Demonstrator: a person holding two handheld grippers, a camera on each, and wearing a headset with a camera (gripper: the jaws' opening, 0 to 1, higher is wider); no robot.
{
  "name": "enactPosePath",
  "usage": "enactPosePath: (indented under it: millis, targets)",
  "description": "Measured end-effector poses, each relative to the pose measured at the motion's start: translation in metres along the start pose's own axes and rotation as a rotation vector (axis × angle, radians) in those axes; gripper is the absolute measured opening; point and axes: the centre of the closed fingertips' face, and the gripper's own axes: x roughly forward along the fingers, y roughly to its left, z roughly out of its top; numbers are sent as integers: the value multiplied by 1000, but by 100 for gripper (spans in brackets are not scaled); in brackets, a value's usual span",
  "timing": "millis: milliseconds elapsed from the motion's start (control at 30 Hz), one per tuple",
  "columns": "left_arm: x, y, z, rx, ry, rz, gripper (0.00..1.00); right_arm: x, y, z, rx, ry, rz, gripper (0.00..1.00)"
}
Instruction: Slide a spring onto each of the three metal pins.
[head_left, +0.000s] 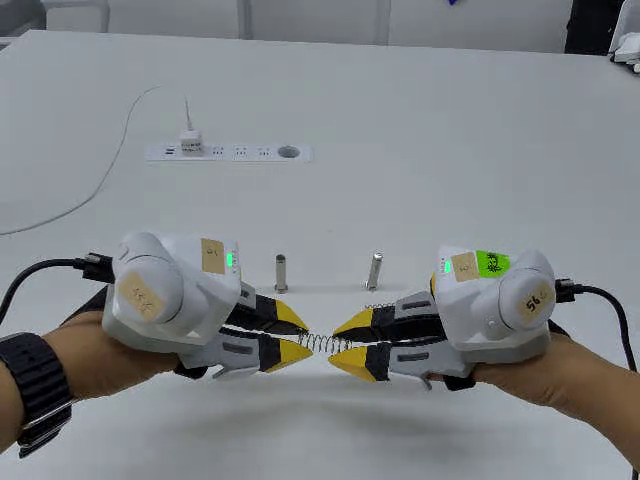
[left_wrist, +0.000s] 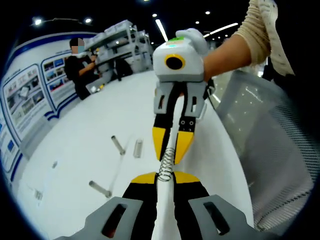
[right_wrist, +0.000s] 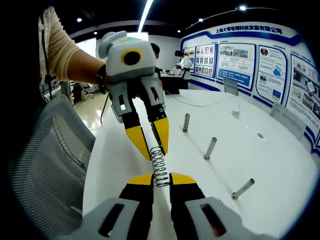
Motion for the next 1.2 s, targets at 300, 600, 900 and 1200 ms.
enactPosePath:
  millis: [300, 600, 900, 1200]
  targets:
    - [-4, 3, 12, -57, -48, -2, 10, -1, -2, 0, -7, -7, -7, 12]
    - [-9, 3, 33, -106, -133, 0, 10, 1, -3, 4, -1, -21, -11, 12]
    - [-11, 0, 51, -151, -206, -1, 10, 4, 1, 13, 13, -47, -4, 12]
    - [-11, 0, 55, -160, -221, 0, 10, 6, 2, 17, 17, -56, -5, 12]
